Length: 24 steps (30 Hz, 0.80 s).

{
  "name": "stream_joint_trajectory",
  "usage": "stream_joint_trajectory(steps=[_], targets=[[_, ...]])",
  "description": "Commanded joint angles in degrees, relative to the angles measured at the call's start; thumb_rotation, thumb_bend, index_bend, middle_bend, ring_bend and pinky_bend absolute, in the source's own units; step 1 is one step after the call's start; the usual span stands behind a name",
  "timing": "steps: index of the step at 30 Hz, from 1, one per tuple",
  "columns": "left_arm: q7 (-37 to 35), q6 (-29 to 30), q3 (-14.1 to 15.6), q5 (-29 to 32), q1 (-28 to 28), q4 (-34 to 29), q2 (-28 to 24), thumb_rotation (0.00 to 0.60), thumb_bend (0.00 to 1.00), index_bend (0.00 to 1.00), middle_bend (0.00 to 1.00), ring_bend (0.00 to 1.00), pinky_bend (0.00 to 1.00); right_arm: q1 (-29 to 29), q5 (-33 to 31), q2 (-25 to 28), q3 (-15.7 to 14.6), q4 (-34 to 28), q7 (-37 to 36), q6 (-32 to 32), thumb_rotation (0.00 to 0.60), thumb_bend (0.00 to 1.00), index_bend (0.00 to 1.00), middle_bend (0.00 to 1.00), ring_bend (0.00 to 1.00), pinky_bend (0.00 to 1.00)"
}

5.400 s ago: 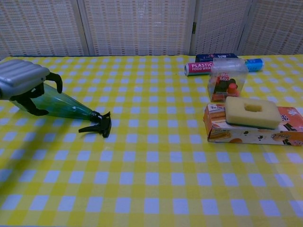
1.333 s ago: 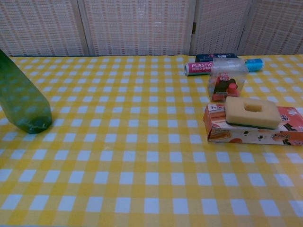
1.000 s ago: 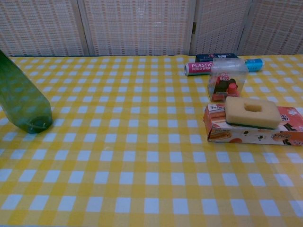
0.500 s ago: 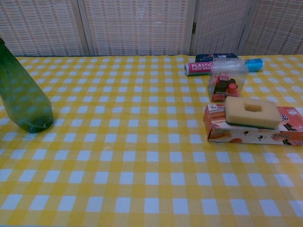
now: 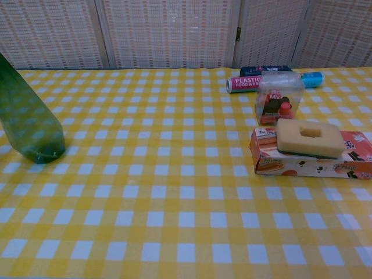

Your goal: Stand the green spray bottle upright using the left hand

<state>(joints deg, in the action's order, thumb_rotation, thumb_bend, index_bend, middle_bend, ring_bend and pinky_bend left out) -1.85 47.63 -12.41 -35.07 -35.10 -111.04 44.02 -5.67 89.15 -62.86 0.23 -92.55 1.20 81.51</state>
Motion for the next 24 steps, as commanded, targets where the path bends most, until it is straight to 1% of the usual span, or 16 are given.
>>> stream_joint_trajectory(steps=[1, 2, 5, 7, 8, 9, 10, 12, 13, 14, 15, 16, 18, 20, 22, 24], targets=[[0.6, 10.1, 2.3, -9.2, 5.8, -1.1, 0.6, 0.6, 0.19, 0.11, 1.0, 1.0, 1.0, 0.1, 0.2, 0.0, -0.1, -0.1, 0.0, 0.2, 0.6, 0.36, 0.0, 0.0, 0.0, 0.0], [2.6, 16.9, 3.9, -14.2, 8.7, -0.7, 1.9, 0.6, 0.18, 0.11, 1.0, 1.0, 1.0, 0.2, 0.4, 0.0, -0.2, -0.1, 0.2, 0.4, 0.6, 0.36, 0.0, 0.0, 0.0, 0.0], [6.3, 30.9, 7.2, -23.5, 15.3, 2.2, 6.8, 0.6, 0.18, 0.09, 1.0, 1.0, 1.0, 0.3, 0.6, -0.2, -0.3, -0.1, 0.7, 0.4, 0.6, 0.36, 0.0, 0.0, 0.0, 0.0], [7.0, 36.8, 8.7, -27.4, 18.6, 6.1, 10.0, 0.6, 0.18, 0.09, 1.0, 0.99, 1.0, 0.2, 0.6, -0.3, -0.3, -0.3, 1.1, 0.3, 0.6, 0.36, 0.0, 0.0, 0.0, 0.0], [6.2, 38.4, 9.4, -28.7, 20.0, 7.8, 11.1, 0.6, 0.17, 0.1, 0.97, 0.93, 0.96, 0.3, 0.8, -0.3, -0.4, -0.4, 1.3, 0.4, 0.6, 0.36, 0.0, 0.0, 0.0, 0.0], [4.9, 39.3, 10.1, -30.2, 21.2, 9.4, 12.0, 0.6, 0.17, 0.11, 0.9, 0.85, 0.9, 0.3, 1.0, -0.4, -0.5, -0.4, 1.5, 0.5, 0.6, 0.36, 0.0, 0.0, 0.0, 0.0], [2.9, 40.2, 10.9, -31.9, 22.5, 11.2, 12.9, 0.6, 0.17, 0.13, 0.78, 0.7, 0.75, 0.3, 1.2, -0.5, -0.5, -0.5, 1.8, 0.7, 0.6, 0.36, 0.0, 0.0, 0.0, 0.0], [-0.9, 42.6, 12.5, -35.4, 25.4, 15.6, 15.4, 0.6, 0.17, 0.16, 0.48, 0.37, 0.36, 0.6, 1.8, -0.7, -0.7, -0.6, 2.4, 1.3, 0.6, 0.36, 0.0, 0.0, 0.0, 0.0], [-2.7, 44.5, 13.2, -37.5, 26.9, 18.5, 17.5, 0.6, 0.17, 0.15, 0.4, 0.29, 0.28, 0.8, 2.0, -0.8, -0.7, -0.7, 2.7, 1.7, 0.6, 0.36, 0.0, 0.0, 0.0, 0.0], [-3.3, 46.2, 13.6, -39.2, 27.9, 21.1, 19.4, 0.6, 0.17, 0.11, 0.3, 0.2, 0.19, 0.9, 2.1, -0.9, -0.6, -0.7, 2.9, 2.1, 0.6, 0.36, 0.0, 0.0, 0.0, 0.0], [-3.9, 47.8, 13.9, -41.2, 28.7, 23.5, 21.3, 0.6, 0.17, 0.06, 0.23, 0.14, 0.13, 1.1, 2.1, -1.0, -0.6, -0.7, 3.2, 2.5, 0.6, 0.36, 0.0, 0.0, 0.0, 0.0], [-3.6, 47.5, 15.4, -43.9, 28.9, 25.1, 22.2, 0.6, 0.17, 0.02, 0.17, 0.09, 0.08, 1.3, 2.2, -1.1, -0.5, -0.8, 3.4, 3.0, 0.6, 0.36, 0.0, 0.0, 0.0, 0.0], [-2.5, 46.6, 17.3, -46.8, 29.1, 24.3, 21.6, 0.6, 0.15, 0.0, 0.09, 0.03, 0.02, 1.7, 2.6, -1.4, -0.5, -0.7, 4.1, 3.9, 0.6, 0.36, 0.0, 0.0, 0.0, 0.0], [0.8, 44.6, 18.2, -47.0, 29.2, 22.6, 21.0, 0.6, 0.13, 0.0, 0.02, 0.0, 0.0, 2.0, 3.2, -1.6, -0.7, -0.8, 4.6, 4.7, 0.6, 0.36, 0.0, 0.0, 0.0, 0.0], [3.0, 41.9, 18.4, -46.0, 28.8, 20.3, 20.1, 0.6, 0.13, 0.0, 0.0, 0.0, 0.0, 2.2, 3.5, -1.7, -0.7, -0.7, 4.9, 5.1, 0.6, 0.36, 0.0, 0.0, 0.0, 0.0], [4.2, 40.7, 18.1, -45.5, 28.6, 19.4, 19.8, 0.6, 0.12, 0.0, 0.0, 0.0, 0.0, 2.2, 3.7, -1.7, -0.8, -0.7, 4.9, 5.1, 0.6, 0.36, 0.0, 0.0, 0.0, 0.0]])
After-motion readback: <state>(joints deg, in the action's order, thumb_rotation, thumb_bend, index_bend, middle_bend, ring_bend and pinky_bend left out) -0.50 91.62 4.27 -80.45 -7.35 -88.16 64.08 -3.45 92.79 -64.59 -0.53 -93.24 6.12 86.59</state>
